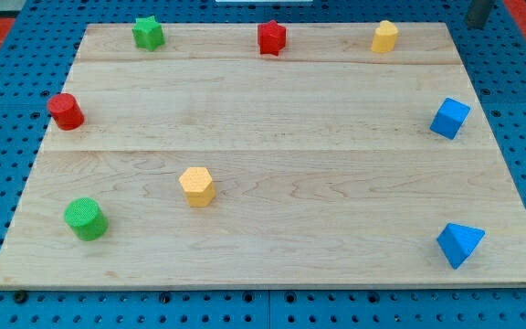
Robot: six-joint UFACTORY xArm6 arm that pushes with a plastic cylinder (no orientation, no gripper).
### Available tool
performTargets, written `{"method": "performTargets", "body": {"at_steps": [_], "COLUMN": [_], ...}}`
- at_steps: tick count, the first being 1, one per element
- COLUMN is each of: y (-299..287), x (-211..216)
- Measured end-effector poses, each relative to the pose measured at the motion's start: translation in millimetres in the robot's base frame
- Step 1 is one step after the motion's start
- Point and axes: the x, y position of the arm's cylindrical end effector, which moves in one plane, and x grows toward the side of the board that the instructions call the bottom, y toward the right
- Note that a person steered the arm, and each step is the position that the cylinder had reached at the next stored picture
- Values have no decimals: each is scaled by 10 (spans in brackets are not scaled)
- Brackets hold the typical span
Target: Move the blue cube to towards the red star
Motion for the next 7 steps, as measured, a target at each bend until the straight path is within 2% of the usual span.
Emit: {"method": "performTargets", "body": {"at_steps": [2,3,7], "y": [0,11,91], "x": [-6,168,2027]}}
